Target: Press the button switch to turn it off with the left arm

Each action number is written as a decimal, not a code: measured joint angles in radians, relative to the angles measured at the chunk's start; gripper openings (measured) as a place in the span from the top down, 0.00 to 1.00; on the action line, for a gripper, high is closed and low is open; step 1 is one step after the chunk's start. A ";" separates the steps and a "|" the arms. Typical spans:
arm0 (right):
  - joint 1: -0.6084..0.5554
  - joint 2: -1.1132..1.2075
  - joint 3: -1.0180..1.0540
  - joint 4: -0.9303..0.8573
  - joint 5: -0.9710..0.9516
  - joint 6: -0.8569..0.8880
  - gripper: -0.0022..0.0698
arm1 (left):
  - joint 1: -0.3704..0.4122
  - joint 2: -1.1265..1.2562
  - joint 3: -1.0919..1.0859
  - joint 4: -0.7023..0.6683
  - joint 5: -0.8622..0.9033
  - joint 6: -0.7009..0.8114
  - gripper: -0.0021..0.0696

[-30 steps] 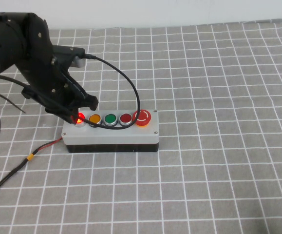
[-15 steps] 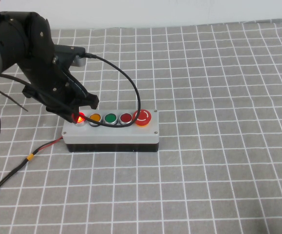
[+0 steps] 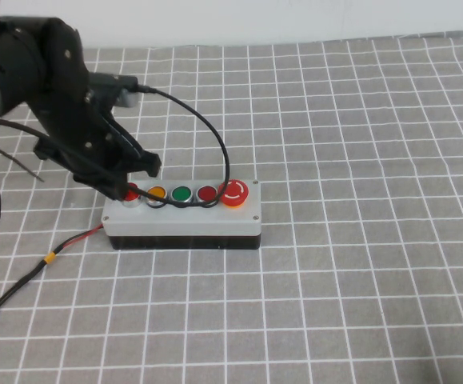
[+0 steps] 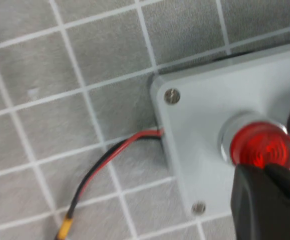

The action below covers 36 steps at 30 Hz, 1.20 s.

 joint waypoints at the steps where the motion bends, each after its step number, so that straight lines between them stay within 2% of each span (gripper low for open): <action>1: 0.000 0.000 0.000 0.000 0.000 0.000 1.00 | 0.000 -0.012 0.003 0.005 0.004 -0.006 0.98; 10: 0.000 0.000 0.000 0.000 0.000 0.000 0.99 | 0.000 -0.264 0.046 0.076 0.070 -0.096 0.98; 23: 0.000 0.000 0.000 0.000 0.000 0.000 0.99 | 0.000 -0.779 0.449 0.203 -0.006 -0.228 0.98; 30: 0.000 0.000 0.000 0.000 0.000 0.000 0.99 | 0.000 -0.872 0.496 0.210 0.096 -0.258 0.98; 36: 0.000 0.000 0.000 0.000 0.000 0.000 0.99 | 0.000 -0.897 0.513 0.210 0.075 -0.292 0.98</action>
